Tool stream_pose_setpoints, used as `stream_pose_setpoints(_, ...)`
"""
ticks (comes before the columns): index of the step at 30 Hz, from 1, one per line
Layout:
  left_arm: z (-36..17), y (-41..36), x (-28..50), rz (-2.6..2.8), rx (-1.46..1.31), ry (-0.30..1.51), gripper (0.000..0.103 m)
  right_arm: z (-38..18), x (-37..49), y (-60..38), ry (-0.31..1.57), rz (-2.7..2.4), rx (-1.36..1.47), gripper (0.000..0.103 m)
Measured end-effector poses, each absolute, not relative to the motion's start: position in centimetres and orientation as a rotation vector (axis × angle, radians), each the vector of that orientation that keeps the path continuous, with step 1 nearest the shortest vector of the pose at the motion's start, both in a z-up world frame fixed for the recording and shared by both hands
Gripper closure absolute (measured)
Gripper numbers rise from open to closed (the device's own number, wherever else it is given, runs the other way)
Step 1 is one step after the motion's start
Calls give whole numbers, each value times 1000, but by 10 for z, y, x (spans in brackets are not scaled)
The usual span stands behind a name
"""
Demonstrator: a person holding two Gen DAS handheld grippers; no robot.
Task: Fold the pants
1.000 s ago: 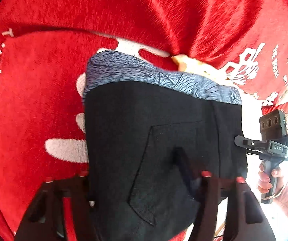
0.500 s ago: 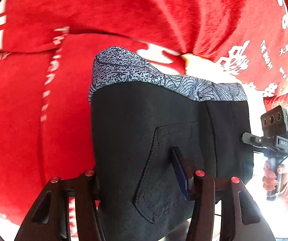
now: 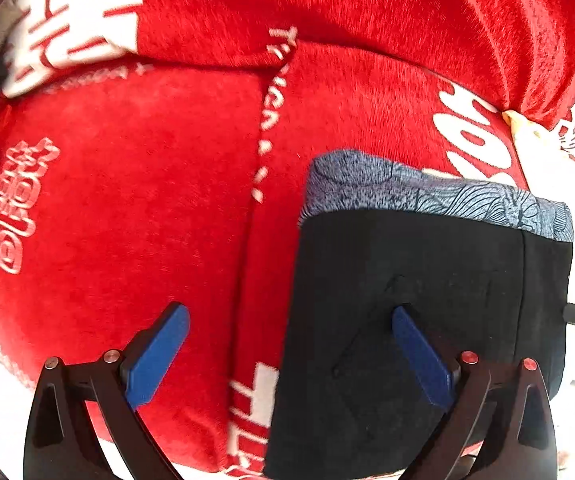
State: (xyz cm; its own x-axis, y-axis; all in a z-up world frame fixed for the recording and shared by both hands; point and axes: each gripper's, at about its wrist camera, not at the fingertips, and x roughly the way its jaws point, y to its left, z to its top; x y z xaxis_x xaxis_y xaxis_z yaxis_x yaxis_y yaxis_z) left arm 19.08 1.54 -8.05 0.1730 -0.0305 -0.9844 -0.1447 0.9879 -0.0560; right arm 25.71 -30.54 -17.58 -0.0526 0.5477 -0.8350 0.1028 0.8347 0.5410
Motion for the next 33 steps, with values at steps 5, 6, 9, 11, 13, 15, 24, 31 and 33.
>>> stream_pose_setpoints(5,-53,2,185,29,-165,1341,1,-143,257,-302,1557,290,403,59)
stream_pose_setpoints(6,-54,-4,182,16,-157,1347,1,-133,259,-298,1536,299,388,69)
stream_pose_setpoints(9,-65,-18,177,38,-109,1395,1,-115,255,-276,1480,355,346,79)
stream_pose_setpoints(11,-70,-22,174,46,-133,1425,1,-117,254,-252,1495,399,284,79)
stream_pose_setpoints(13,-68,-25,167,55,-137,1438,1,-127,250,-235,1525,394,190,79)
stream_pose_setpoints(15,-65,-28,162,64,-111,1444,1,-138,244,-223,1539,364,87,79)
stream_pose_setpoints(24,-51,-30,145,96,-106,1497,1,-133,223,-267,1609,171,146,78)
stream_pose_setpoints(31,-31,-43,138,77,-103,1522,1,-117,197,-270,1647,114,182,59)
stream_pose_setpoints(33,-26,-46,137,61,-86,1525,1,-110,192,-263,1643,112,184,53)
